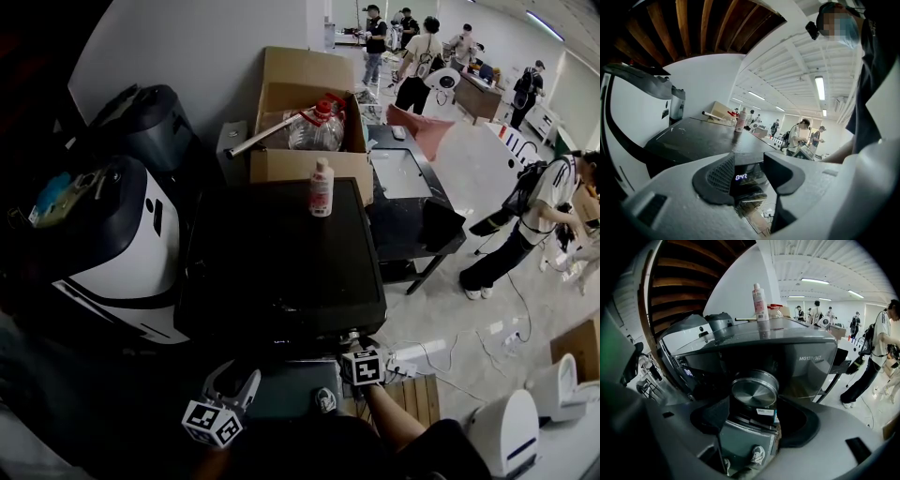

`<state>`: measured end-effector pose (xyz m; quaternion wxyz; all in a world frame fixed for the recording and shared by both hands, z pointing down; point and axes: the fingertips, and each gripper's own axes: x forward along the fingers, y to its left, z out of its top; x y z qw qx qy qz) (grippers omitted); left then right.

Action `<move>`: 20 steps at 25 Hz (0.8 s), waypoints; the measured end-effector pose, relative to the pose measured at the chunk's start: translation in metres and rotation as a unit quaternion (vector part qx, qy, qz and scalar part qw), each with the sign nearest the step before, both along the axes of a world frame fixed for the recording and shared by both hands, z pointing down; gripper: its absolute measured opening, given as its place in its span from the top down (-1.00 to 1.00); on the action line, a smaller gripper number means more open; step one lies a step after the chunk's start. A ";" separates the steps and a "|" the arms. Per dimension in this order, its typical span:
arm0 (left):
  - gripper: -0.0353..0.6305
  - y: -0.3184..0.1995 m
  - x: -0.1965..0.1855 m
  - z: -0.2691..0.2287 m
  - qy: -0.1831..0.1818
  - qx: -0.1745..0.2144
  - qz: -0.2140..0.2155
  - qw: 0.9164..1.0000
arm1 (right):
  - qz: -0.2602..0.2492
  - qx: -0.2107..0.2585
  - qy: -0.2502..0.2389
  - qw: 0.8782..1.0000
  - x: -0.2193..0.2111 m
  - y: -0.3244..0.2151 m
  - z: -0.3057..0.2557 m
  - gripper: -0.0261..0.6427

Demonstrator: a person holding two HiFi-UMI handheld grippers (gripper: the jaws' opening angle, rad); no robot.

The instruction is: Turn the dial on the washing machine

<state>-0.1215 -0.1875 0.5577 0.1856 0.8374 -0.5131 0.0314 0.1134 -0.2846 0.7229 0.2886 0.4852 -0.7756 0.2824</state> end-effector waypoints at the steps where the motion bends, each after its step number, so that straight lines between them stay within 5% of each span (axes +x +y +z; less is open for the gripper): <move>1: 0.32 0.000 0.001 0.000 0.000 0.000 0.000 1.000 | 0.001 -0.007 -0.005 1.000 -0.001 0.001 0.003 0.02; 8: 0.32 0.002 -0.005 -0.003 -0.004 0.000 -0.008 1.000 | 0.007 -0.025 -0.018 0.999 -0.006 0.004 0.015 0.02; 20: 0.33 0.006 -0.007 -0.001 0.004 -0.004 0.001 1.000 | 0.034 0.030 -0.008 0.999 0.002 0.003 -0.021 -0.01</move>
